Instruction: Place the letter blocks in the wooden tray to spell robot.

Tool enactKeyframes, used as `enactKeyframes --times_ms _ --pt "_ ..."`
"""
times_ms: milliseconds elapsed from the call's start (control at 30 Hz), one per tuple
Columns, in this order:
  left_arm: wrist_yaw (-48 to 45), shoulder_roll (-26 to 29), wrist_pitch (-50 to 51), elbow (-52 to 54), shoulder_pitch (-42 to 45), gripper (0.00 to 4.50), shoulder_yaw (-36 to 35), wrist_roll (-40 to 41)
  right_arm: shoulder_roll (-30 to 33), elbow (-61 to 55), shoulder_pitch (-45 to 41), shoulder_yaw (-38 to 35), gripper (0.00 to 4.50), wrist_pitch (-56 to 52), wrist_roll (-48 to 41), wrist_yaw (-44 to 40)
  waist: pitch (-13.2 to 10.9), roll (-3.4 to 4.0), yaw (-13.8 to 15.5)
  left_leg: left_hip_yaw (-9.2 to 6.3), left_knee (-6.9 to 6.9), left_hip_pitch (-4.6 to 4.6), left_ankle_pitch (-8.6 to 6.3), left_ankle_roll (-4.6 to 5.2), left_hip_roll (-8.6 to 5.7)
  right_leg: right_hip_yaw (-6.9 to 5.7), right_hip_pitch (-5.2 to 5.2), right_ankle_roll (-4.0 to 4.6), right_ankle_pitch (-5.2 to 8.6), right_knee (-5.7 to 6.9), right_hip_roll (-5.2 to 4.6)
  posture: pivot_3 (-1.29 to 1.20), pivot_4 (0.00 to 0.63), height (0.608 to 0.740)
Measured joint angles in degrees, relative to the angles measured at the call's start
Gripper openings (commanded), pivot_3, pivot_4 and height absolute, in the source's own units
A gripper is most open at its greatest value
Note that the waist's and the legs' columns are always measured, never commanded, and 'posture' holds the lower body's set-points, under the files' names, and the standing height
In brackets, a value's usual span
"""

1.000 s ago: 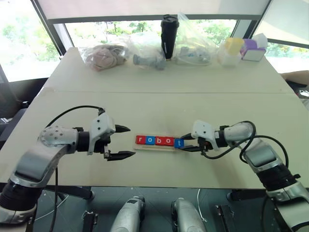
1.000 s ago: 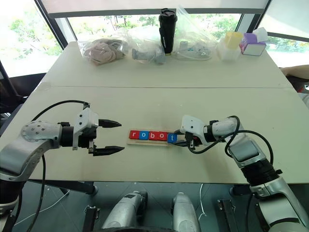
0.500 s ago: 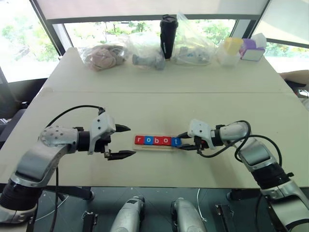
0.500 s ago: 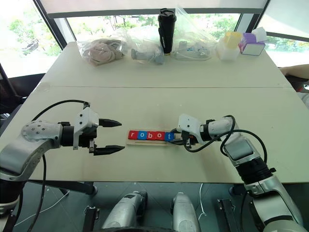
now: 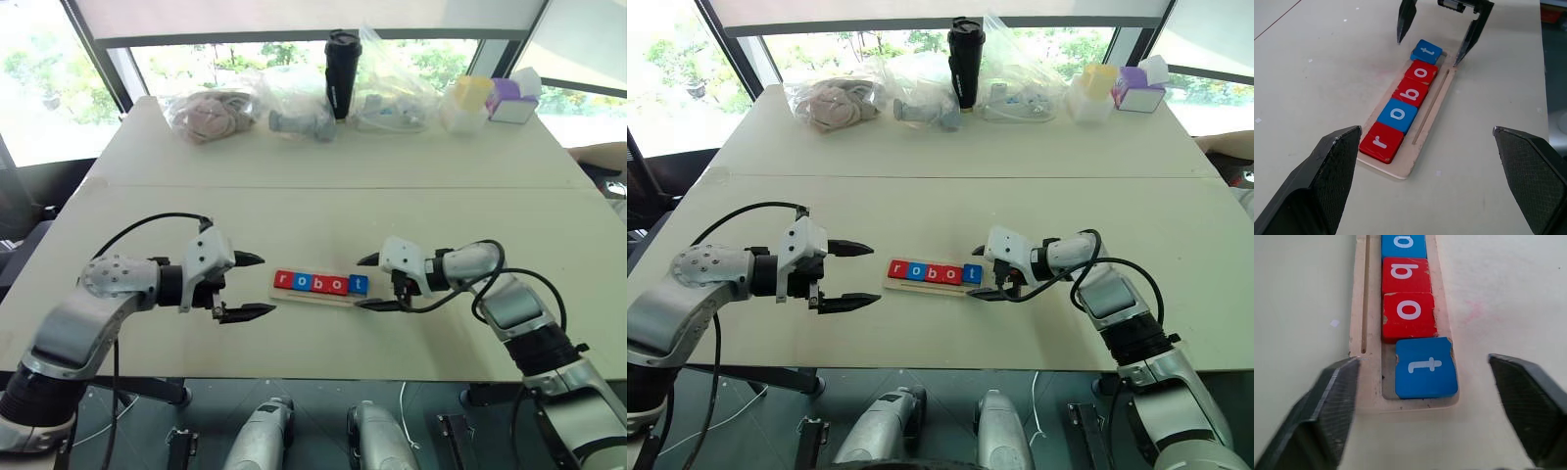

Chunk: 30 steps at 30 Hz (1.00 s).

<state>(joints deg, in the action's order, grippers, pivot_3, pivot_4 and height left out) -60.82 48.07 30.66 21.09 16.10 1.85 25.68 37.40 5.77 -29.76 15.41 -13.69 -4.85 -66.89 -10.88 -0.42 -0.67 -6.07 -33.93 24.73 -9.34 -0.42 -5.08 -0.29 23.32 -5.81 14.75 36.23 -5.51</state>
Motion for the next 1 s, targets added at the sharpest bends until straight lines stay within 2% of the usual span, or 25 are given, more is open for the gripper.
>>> enactKeyframes --times_ms 333,567,1000 --pt "-0.05 -0.49 -0.5 -0.71 0.1 4.5 0.14 -0.27 -0.13 -0.66 -3.0 -7.24 4.47 1.49 -2.54 4.93 0.0 0.0 0.06 0.0 -0.01 0.0 0.0 0.0 0.0 0.0 0.0 -0.01 -0.01 0.02 0.0 0.0 0.15 0.74" --pt "-0.48 -0.93 -0.77 -0.84 0.32 4.5 0.17 -0.2 -1.76 7.49 -2.8 -6.19 4.47 6.96 3.52 13.11 0.0 0.0 -0.1 0.02 -0.03 0.0 0.03 0.0 -0.01 0.01 0.02 -0.01 -0.02 0.05 0.01 0.0 0.15 0.74" --pt "-0.37 -0.97 -0.77 -0.82 0.41 4.5 0.2 -0.21 -3.55 6.5 0.39 -4.38 4.47 8.89 3.78 10.75 0.0 0.0 -0.05 0.02 -0.09 -0.03 0.05 0.02 -0.01 0.02 0.0 -0.03 -0.03 0.11 0.05 0.0 0.15 0.74"
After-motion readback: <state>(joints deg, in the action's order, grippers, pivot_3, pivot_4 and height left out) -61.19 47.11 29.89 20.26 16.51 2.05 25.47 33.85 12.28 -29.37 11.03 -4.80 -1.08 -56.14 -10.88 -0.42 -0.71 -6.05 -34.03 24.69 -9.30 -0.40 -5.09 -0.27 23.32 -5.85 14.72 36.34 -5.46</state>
